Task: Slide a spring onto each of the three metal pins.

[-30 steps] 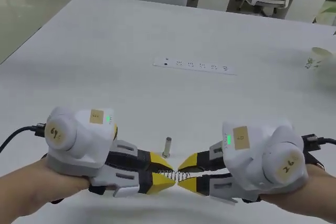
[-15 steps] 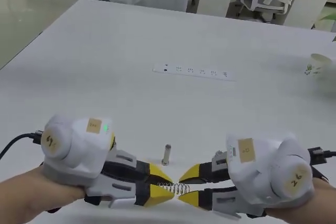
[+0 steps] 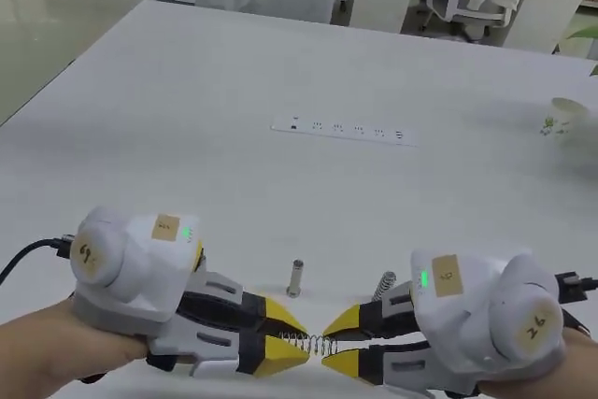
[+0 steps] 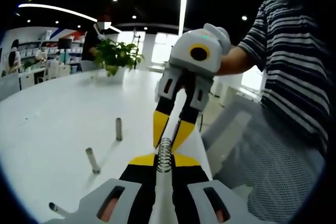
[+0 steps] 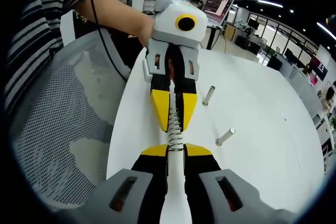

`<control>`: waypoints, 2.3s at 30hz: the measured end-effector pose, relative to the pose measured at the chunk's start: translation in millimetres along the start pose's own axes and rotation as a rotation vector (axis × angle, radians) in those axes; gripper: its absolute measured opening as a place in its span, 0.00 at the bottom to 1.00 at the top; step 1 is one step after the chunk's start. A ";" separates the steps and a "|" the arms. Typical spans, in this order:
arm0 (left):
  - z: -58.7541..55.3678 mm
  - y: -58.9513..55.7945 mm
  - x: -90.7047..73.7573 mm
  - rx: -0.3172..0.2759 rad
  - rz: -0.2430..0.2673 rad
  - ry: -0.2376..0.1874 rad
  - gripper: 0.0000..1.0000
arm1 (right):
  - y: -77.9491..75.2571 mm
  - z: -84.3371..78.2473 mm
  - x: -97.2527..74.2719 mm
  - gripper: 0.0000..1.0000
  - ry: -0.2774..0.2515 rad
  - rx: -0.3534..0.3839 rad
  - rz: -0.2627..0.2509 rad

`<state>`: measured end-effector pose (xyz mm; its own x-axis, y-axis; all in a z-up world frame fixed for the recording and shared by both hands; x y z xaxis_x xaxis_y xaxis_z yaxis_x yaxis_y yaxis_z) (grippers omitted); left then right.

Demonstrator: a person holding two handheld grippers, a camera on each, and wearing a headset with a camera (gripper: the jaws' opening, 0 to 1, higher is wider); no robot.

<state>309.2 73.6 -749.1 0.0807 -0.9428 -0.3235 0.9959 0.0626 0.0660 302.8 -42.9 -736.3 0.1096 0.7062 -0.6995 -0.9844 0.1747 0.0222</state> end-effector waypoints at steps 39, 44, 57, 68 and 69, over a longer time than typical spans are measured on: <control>-7.0 -1.7 4.9 0.037 0.013 0.063 0.02 | 7.2 33.3 -10.3 0.07 -0.097 -0.065 0.029; -7.0 -1.5 6.2 0.039 0.011 0.065 0.02 | 7.6 33.6 -10.5 0.07 -0.103 -0.055 0.033; -0.7 -3.8 12.4 0.057 0.000 0.059 0.03 | 11.4 44.9 -9.5 0.07 -0.172 -0.020 0.060; -2.3 -4.6 8.4 0.046 0.009 0.072 0.03 | 13.2 47.3 -4.3 0.07 -0.179 -0.040 0.058; -1.9 -5.3 7.7 0.043 0.009 0.070 0.03 | 13.4 47.6 -4.5 0.07 -0.182 -0.042 0.060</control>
<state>304.6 66.6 -753.7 0.0937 -0.9170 -0.3877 0.9925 0.0554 0.1089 295.7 -11.1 -698.8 0.0700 0.8273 -0.5574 -0.9943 0.1029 0.0278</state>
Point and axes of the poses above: the centre of the closed fingertips' face, and the gripper's own axes: x roughly forward along the fingers, y roughly to its left, z roughly out of its top, the point moved 7 cm from there along -x, roughly backward along the fingers, and after that the axes turned 14 degrees about x, right-handed, at the moved point
